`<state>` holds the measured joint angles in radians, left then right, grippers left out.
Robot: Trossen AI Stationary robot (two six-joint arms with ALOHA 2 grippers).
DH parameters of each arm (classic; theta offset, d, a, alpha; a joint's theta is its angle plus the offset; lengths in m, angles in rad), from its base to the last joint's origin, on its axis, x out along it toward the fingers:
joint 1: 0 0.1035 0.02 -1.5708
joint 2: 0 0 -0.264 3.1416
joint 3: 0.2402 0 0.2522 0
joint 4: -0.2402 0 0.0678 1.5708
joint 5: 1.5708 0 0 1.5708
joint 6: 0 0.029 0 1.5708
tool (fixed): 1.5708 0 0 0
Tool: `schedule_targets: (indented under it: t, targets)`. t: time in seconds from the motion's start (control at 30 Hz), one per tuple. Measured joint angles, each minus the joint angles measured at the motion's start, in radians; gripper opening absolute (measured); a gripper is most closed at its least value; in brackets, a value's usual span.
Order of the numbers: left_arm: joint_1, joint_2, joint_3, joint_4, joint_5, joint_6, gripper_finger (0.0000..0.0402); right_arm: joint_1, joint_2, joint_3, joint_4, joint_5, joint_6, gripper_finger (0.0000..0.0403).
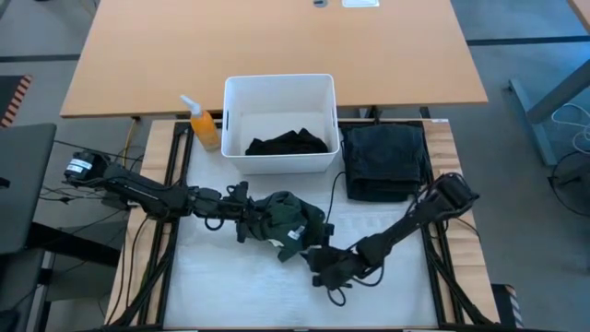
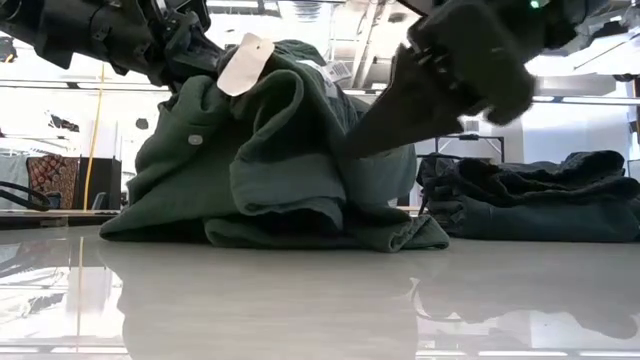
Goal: Fold laundry
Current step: Fold the green polo
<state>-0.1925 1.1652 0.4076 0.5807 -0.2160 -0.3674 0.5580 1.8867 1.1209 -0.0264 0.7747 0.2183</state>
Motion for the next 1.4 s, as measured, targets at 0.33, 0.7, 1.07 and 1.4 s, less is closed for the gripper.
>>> schedule_targets:
  t: [0.33, 0.7, 1.07, 1.4]
  targets:
    - [0.0, 0.0, 0.0, -0.013, -0.002, 0.013, 0.0027, -0.024, 0.098, 0.098, -0.074, 0.07, 0.046, 0.0104]
    - [-0.002, -0.039, 0.004, -0.015, 0.161, 0.03, 0.0096, -0.03, -0.128, 0.289, -0.656, -0.206, 0.045, 0.0019]
    - [-0.012, -0.161, 0.005, -0.012, 0.497, 0.006, 0.0201, -0.026, -0.415, 0.359, -0.711, -0.646, 0.049, 0.0028]
    - [-0.161, 0.002, 0.005, 0.234, 0.252, 0.148, 0.0202, -0.037, -0.466, 0.36, -0.796, -0.606, 0.057, 0.0027]
